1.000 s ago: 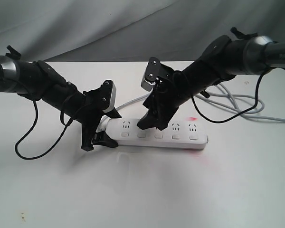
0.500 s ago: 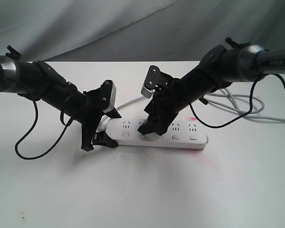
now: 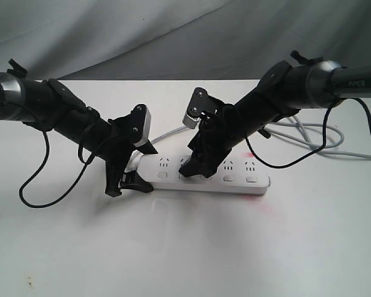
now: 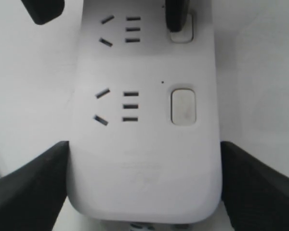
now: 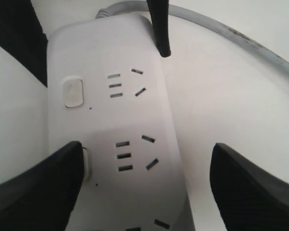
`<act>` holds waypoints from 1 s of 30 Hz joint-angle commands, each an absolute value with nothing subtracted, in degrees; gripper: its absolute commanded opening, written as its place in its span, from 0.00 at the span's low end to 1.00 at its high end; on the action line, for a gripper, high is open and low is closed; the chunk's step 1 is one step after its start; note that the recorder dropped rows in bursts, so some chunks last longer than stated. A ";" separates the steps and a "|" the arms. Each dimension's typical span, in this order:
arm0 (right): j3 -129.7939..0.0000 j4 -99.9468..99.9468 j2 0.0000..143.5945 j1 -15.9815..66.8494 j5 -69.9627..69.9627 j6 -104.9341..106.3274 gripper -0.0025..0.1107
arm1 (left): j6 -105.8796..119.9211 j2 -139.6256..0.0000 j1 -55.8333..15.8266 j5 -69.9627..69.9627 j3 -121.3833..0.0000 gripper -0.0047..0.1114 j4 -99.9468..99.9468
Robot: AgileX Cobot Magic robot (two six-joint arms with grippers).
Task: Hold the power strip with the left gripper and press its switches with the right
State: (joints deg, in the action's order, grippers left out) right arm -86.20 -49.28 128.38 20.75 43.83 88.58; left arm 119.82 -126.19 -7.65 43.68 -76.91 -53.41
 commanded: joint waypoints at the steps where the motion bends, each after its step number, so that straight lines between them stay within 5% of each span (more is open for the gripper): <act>1: -85.80 -44.78 129.75 22.09 41.00 88.18 0.62 | 119.95 -126.12 -7.97 43.30 -77.02 0.04 -54.08; 14: -85.80 -45.64 127.42 22.67 40.29 86.35 0.62 | 119.95 -126.12 -7.97 43.30 -77.02 0.04 -54.08; 19: -85.80 -47.04 120.08 17.05 48.56 87.53 0.62 | 119.95 -126.12 -7.97 43.30 -77.02 0.04 -54.08; 30: -85.44 -46.67 127.05 16.63 49.15 87.93 0.62 | 119.95 -126.12 -7.97 43.30 -77.02 0.04 -54.08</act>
State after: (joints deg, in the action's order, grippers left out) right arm -85.70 -46.76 126.64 16.50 49.34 87.31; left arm 119.82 -126.19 -7.65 43.68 -76.91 -53.40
